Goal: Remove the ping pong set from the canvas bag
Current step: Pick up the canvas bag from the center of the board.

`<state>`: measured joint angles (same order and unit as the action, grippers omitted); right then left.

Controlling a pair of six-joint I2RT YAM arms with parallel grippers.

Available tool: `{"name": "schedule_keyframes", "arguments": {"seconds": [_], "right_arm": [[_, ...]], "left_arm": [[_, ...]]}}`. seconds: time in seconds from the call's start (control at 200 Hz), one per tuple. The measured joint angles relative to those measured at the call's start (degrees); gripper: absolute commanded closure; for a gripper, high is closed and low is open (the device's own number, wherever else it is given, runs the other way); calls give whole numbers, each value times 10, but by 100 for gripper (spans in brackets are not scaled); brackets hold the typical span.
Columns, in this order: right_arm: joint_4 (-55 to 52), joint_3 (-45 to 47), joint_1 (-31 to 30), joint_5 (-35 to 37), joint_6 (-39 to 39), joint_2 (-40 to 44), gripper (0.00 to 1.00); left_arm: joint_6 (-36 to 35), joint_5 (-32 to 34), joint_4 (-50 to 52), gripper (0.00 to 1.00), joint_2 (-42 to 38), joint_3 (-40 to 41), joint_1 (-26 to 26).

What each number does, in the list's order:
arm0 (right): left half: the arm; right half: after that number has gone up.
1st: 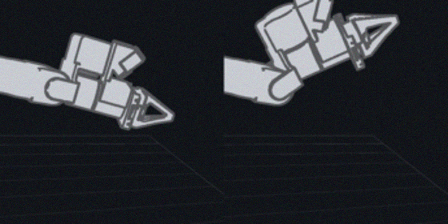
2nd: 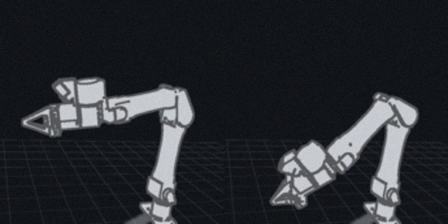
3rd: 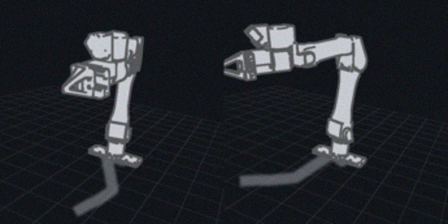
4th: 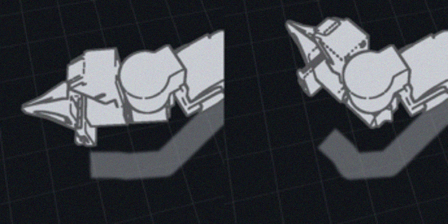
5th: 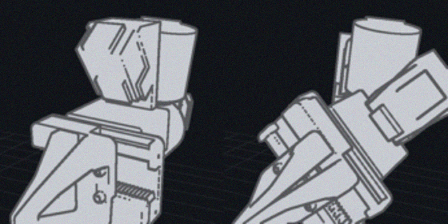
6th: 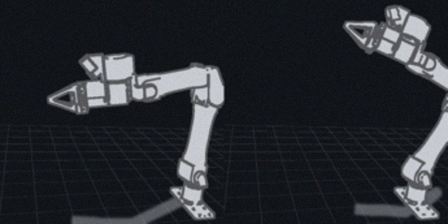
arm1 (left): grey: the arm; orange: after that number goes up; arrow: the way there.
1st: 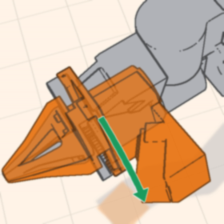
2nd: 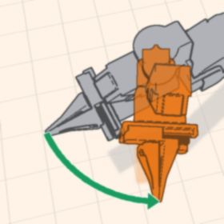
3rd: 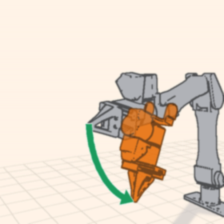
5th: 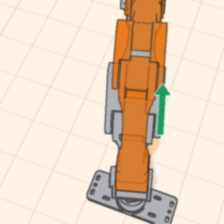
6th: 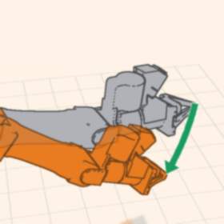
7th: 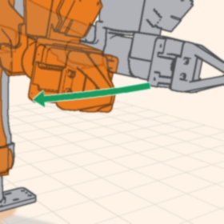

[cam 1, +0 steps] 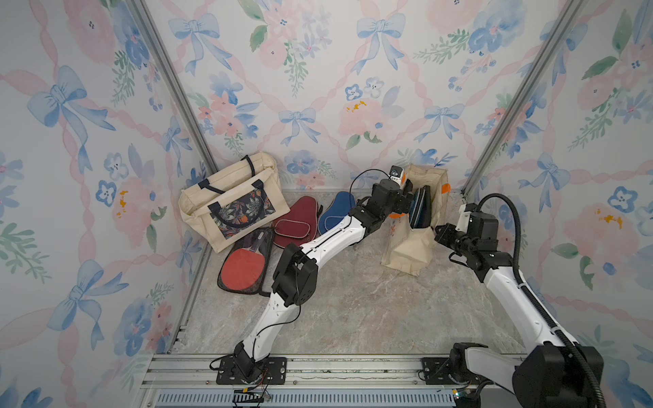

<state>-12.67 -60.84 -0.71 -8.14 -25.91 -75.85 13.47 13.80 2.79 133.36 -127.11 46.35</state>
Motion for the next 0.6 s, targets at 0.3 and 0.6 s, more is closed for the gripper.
{"name": "schedule_keyframes", "arguments": {"seconds": [0.3,0.6], "right_arm": [[-22,0,-33,25,16,19,100],[-50,0,-35,35,24,42,100]], "left_arm": [[44,-30,2,27,38,-48,-13],[71,-52,12,92,51,-66,-14]]}}
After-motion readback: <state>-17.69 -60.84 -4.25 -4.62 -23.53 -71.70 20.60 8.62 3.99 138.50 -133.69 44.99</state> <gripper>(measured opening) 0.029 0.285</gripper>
